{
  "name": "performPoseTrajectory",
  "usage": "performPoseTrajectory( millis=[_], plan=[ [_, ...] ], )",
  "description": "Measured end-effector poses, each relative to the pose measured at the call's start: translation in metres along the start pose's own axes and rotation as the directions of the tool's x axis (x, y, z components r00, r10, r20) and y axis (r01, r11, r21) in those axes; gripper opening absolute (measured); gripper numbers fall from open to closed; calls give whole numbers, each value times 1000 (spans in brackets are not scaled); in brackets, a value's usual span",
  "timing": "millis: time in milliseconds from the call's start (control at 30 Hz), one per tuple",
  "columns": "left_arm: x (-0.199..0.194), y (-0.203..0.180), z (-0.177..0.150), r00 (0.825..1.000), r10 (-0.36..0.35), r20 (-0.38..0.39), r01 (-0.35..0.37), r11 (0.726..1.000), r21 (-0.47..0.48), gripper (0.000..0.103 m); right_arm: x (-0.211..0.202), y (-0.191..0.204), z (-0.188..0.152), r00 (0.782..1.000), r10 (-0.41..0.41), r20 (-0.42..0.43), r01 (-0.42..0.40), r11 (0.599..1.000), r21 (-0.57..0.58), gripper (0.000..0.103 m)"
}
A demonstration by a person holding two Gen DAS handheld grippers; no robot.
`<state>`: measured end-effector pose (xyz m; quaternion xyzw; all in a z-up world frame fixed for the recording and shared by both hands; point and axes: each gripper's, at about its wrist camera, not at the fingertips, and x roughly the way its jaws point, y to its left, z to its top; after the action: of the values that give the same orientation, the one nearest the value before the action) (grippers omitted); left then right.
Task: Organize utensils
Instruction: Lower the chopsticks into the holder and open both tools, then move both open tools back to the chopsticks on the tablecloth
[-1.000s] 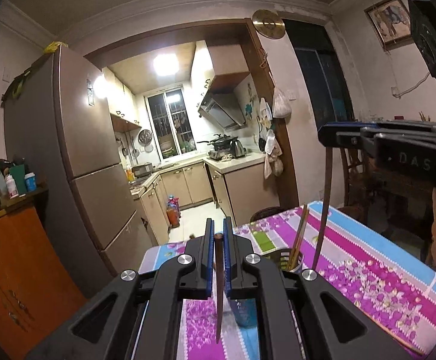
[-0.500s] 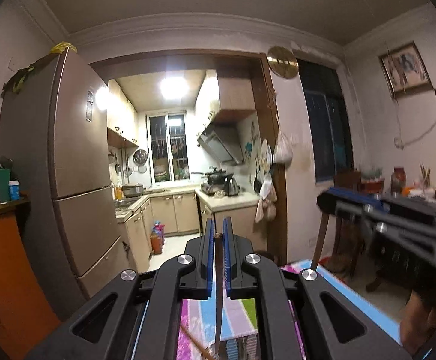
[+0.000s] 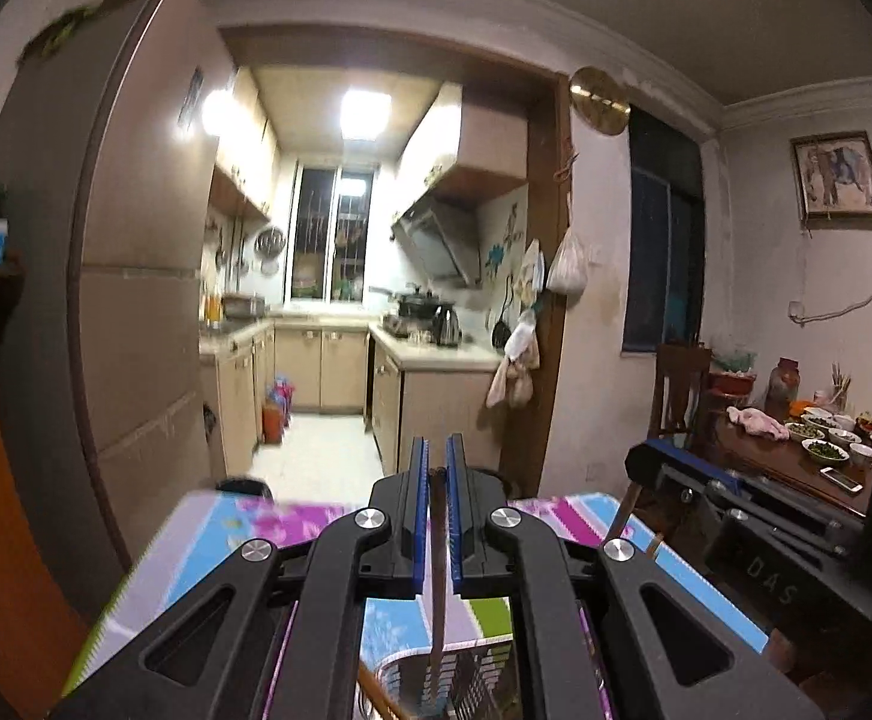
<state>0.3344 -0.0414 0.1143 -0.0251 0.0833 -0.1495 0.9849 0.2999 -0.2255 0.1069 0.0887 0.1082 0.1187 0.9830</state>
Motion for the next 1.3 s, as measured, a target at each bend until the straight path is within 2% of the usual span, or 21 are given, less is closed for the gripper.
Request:
performPoseTrajectory(
  millis=[133,367,433,467,500,567,633,767,867,933,967,1000,1100,1167,1233,1300],
  plan=[
    [5,11,-21,999,-5,-40,4,1000,-27,7,6,-10,-17,999,6,-43,-4,999,54,5],
    [6,25,-38,996,7,-91,-12,998,-60,7,0,-16,-20,997,-28,-70,31,999,44,6],
    [-6,27,-29,998,13,-62,-17,998,-55,7,-10,-18,-14,998,-43,-44,45,999,31,22],
    [-13,29,-22,999,22,-40,-24,998,-57,10,-20,-20,-9,998,-53,-17,54,998,32,41],
    [-20,30,-17,999,26,-21,-27,998,-59,21,-31,-24,-3,998,-64,13,64,997,41,51],
    [-42,35,-1,998,54,43,-52,997,-55,36,-47,-33,5,996,-82,45,80,996,49,52],
    [-63,38,10,994,60,91,-56,997,-44,37,-69,-42,13,992,-96,79,92,995,46,52],
    [-133,49,22,973,97,212,-99,995,-1,37,-140,-59,14,979,-145,145,147,989,-5,52],
    [-196,52,9,942,135,306,-164,984,71,43,-201,-69,-6,971,-173,165,184,982,-51,58],
    [-231,54,-9,932,148,332,-195,974,114,49,-231,-73,-22,968,-193,162,206,976,-71,63],
    [-252,55,-23,931,151,333,-207,968,140,56,-250,-74,-35,966,-207,153,220,972,-76,66],
    [-265,56,-35,932,160,324,-218,964,153,62,-262,-76,-46,965,-220,140,232,970,-76,68],
    [-295,53,-81,953,197,229,-250,941,228,64,-295,-79,-90,959,-277,64,281,958,-62,69],
    [-306,46,-116,954,248,169,-289,909,301,64,-303,-78,-112,949,-314,12,314,948,-57,69],
    [-311,41,-147,954,283,104,-301,892,337,64,-310,-74,-145,932,-356,-67,353,934,-52,69],
    [-318,38,-182,962,273,-15,-253,910,328,64,-311,-72,-170,923,-359,-140,360,933,-15,69]
  ],
)
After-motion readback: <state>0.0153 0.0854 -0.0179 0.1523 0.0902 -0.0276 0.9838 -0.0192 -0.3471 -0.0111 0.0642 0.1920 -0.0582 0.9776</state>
